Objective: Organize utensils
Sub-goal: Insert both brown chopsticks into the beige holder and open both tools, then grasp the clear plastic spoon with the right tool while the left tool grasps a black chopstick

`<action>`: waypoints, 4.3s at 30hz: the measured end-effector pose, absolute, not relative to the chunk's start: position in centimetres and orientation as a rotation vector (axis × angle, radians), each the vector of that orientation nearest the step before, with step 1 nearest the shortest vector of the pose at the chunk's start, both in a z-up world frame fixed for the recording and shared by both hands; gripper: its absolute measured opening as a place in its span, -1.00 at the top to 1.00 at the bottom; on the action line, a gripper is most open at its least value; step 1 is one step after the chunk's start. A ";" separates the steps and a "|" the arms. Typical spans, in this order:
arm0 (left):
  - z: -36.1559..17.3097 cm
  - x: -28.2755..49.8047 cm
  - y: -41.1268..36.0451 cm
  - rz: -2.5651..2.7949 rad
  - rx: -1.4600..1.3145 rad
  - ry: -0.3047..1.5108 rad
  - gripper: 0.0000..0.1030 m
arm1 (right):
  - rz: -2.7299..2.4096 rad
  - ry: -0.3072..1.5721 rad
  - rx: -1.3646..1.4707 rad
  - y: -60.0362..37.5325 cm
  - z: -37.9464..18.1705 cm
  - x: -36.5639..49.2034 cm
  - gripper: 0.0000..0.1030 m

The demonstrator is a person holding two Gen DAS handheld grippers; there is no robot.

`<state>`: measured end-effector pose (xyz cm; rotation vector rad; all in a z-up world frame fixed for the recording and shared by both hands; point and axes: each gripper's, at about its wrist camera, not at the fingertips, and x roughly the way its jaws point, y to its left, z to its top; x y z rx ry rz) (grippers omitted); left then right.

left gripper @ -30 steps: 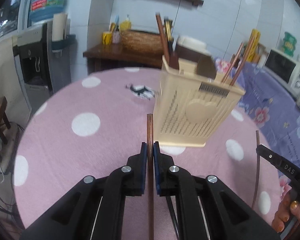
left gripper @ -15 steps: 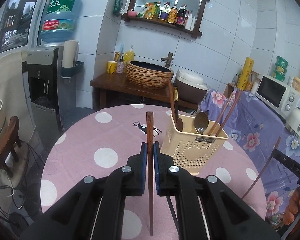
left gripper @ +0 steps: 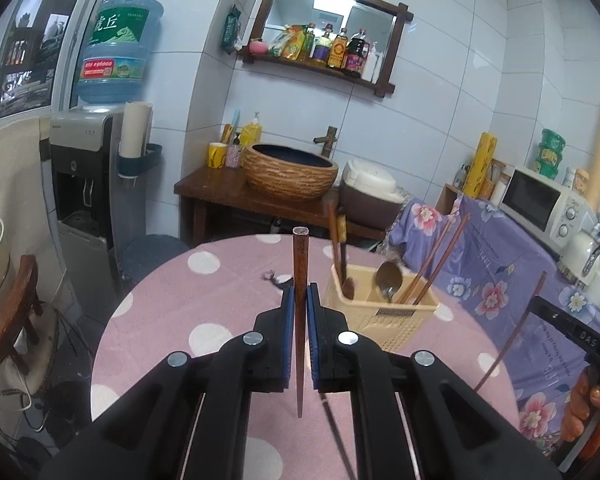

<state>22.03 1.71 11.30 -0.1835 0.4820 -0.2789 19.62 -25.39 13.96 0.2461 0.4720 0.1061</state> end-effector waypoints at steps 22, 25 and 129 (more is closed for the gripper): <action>17.3 31.5 -5.6 -0.298 -0.182 0.437 0.86 | 0.046 0.347 0.242 -22.3 21.4 30.8 0.85; 13.9 32.2 -6.0 -0.303 -0.193 0.505 0.86 | 0.045 0.390 0.239 -22.0 18.3 31.4 0.85; -6.1 24.2 -8.5 -0.279 0.010 0.912 0.27 | 0.069 0.598 0.186 -19.0 4.0 16.4 0.28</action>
